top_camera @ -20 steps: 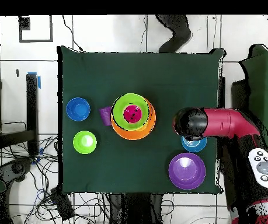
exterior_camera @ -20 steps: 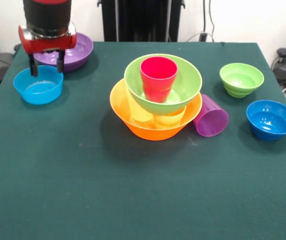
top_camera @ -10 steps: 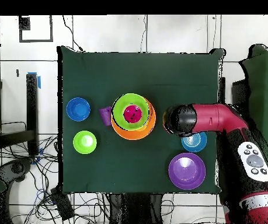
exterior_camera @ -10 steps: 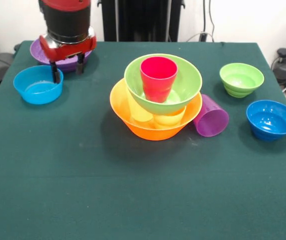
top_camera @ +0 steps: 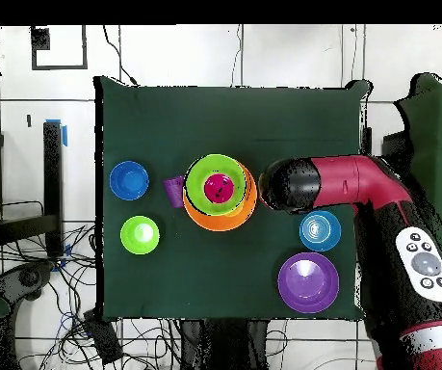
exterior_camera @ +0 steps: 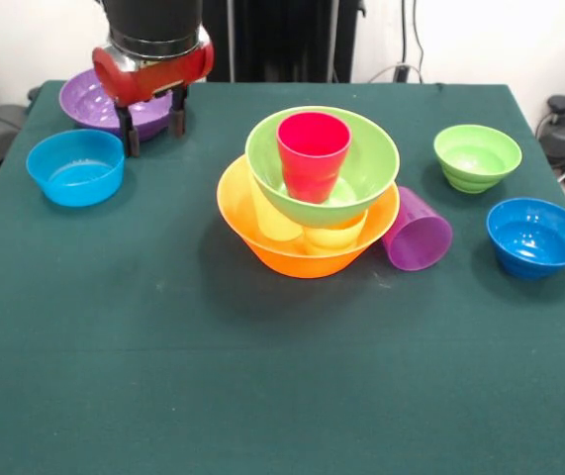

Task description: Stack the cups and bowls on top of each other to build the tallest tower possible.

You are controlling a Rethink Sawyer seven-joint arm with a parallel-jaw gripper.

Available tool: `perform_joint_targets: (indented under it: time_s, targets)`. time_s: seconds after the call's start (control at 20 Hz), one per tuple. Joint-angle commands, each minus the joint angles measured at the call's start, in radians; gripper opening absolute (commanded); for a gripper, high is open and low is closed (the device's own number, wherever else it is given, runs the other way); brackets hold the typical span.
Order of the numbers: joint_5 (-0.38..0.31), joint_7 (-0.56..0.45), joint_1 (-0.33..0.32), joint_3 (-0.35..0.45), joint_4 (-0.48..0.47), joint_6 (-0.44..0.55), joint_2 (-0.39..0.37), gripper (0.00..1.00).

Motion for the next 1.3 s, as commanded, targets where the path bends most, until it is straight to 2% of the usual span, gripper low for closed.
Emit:
perform_joint_targets:
  time_s: [0.05,0.1,0.15,0.3,0.4,0.45,0.6,0.75,0.8,1.0,1.1,1.3]
  targets:
    - [-0.047,-0.732,-0.048,0.216,-0.086,0.256,0.145,1.0]
    - [-0.05,-0.75,-0.047,0.22,-0.094,0.286,0.154,1.0]
    - [-0.081,-0.773,-0.026,0.196,-0.122,0.351,0.16,1.0]
    - [-0.046,-0.802,-0.029,0.181,-0.158,0.499,0.221,1.0]
    - [-0.06,-0.824,-0.01,0.15,-0.206,0.595,0.244,1.0]
    - [-0.082,-0.847,0.004,0.131,-0.238,0.661,0.247,1.0]
    - [-0.071,-0.9,0.007,0.128,-0.288,0.802,0.26,1.0]
    - [-0.084,-0.937,0.03,0.128,-0.381,0.998,0.271,1.0]
    - [-0.097,-0.952,0.033,0.131,-0.398,1.013,0.27,1.0]
    - [-0.222,-1.027,0.063,0.122,-0.468,1.107,0.253,1.0]
    - [-0.254,-1.046,0.061,0.128,-0.492,1.12,0.256,1.0]
    - [-0.281,-1.037,0.047,0.14,-0.505,1.063,0.276,1.0]
